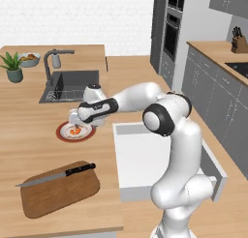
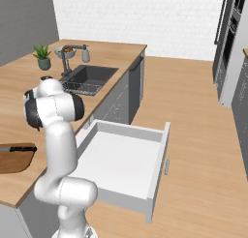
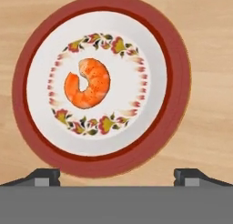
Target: Pick up the knife from the drawer and place it on the cutting board. Then place the meat from the plate to the cutting board.
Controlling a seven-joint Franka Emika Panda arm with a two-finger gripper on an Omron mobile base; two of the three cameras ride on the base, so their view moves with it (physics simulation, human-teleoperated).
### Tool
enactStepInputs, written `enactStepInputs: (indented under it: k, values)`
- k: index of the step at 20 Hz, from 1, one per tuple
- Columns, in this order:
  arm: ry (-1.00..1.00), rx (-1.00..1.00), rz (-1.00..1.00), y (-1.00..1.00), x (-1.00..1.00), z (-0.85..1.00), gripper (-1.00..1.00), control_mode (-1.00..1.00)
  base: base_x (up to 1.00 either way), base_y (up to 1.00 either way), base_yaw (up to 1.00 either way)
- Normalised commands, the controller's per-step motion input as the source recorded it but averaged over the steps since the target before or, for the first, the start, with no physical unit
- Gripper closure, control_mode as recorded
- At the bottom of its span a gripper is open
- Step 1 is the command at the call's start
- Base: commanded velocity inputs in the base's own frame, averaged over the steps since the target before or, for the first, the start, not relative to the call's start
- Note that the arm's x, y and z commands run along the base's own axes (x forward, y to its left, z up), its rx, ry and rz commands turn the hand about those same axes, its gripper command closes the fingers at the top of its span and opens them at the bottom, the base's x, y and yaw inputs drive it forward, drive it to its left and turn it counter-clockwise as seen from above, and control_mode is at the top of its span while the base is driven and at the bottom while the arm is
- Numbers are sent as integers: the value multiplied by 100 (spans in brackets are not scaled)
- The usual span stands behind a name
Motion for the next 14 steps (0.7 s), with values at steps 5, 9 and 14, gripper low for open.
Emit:
enactStepInputs:
  k: [5,9,14]
  values:
    - [0,-13,0,26,28,-14,-100,-100,0,0,0]
    - [0,-15,0,8,33,-42,-100,-100,0,0,0]
    - [0,-3,0,1,29,-15,-100,-100,0,0,0]
